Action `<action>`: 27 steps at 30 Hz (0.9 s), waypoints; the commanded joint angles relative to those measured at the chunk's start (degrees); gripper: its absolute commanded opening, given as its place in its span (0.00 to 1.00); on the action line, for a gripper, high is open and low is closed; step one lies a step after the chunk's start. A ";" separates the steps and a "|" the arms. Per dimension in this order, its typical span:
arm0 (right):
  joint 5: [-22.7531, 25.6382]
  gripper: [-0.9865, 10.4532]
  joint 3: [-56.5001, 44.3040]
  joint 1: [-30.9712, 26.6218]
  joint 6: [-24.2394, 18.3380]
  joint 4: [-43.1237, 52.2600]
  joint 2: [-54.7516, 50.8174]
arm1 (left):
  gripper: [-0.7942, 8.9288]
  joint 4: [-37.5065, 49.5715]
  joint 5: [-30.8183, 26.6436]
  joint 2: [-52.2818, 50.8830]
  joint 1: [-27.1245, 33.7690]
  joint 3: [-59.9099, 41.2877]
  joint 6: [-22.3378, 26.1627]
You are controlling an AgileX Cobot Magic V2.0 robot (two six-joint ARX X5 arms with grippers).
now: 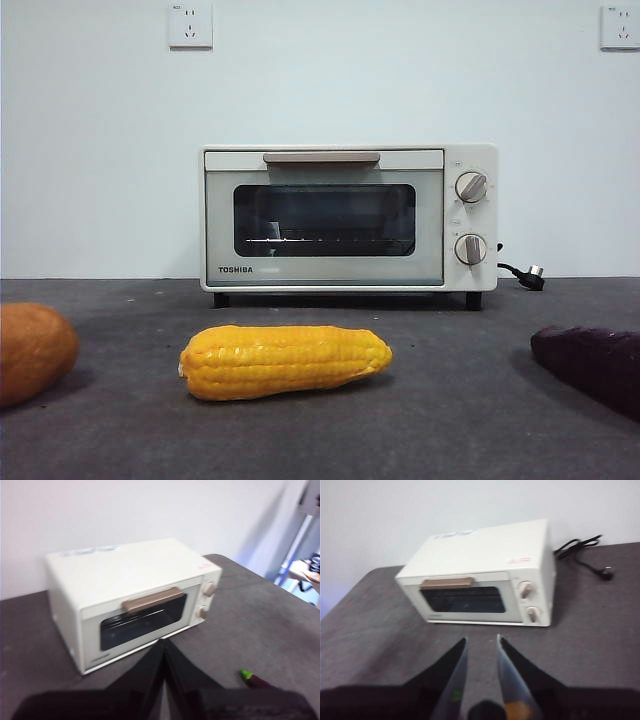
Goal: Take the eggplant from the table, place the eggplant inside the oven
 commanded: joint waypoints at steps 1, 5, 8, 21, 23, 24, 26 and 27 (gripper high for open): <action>-0.70 0.18 5.14 0.02 -2.97 -2.69 2.38 | 0.08 -0.61 0.26 2.69 -2.25 3.72 2.05; -1.70 0.18 11.15 0.02 -5.42 -6.71 5.27 | 0.08 -2.47 0.48 5.09 -3.52 7.13 2.38; -1.99 0.18 14.62 0.02 -6.99 -9.53 7.04 | 0.08 -3.32 1.77 5.49 -3.56 8.00 2.86; -5.16 0.41 17.22 3.06 -7.76 -12.90 10.75 | 0.08 -3.54 1.77 5.44 -3.54 8.02 2.84; -5.09 0.51 17.22 3.48 -8.02 -13.38 11.32 | 0.08 -3.54 1.77 5.44 -3.54 8.02 2.84; -5.14 0.54 17.22 3.56 -8.00 -13.57 11.61 | 0.08 -3.52 1.77 5.44 -3.54 8.02 2.84; -5.35 0.56 17.22 4.09 -8.00 -14.16 12.24 | 0.08 -3.41 1.77 5.62 -3.54 8.02 2.89; -5.90 0.56 17.22 4.35 -8.02 -14.51 12.61 | 0.08 -3.34 1.77 5.77 -3.54 8.02 2.95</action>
